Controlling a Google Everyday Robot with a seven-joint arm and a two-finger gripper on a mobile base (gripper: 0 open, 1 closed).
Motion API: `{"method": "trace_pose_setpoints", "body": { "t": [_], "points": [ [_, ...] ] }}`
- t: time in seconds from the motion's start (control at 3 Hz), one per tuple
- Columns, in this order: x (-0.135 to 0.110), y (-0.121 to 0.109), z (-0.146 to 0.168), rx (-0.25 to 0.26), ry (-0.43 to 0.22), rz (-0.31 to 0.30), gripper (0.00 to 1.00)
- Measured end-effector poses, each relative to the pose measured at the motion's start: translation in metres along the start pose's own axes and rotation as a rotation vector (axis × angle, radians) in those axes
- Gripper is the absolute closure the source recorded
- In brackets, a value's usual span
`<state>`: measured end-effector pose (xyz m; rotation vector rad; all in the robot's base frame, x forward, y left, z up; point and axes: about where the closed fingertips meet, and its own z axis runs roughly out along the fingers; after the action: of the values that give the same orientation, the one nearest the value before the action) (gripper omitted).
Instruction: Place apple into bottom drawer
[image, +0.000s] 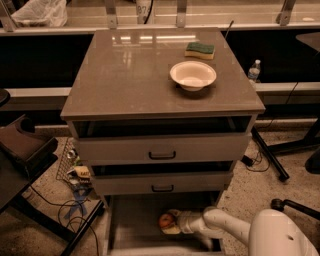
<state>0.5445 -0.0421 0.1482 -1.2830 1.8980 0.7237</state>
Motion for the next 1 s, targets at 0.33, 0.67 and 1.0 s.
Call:
{"method": "trace_pose_setpoints", "body": {
  "t": [0.33, 0.67, 1.0],
  "points": [
    [-0.0005, 0.0015, 0.0016, -0.003, 0.000, -0.001, 0.83],
    [-0.0011, 0.0037, 0.0040, -0.007, -0.002, 0.000, 0.51],
    [-0.0016, 0.0058, 0.0062, -0.012, -0.003, 0.001, 0.20]
  ]
}}
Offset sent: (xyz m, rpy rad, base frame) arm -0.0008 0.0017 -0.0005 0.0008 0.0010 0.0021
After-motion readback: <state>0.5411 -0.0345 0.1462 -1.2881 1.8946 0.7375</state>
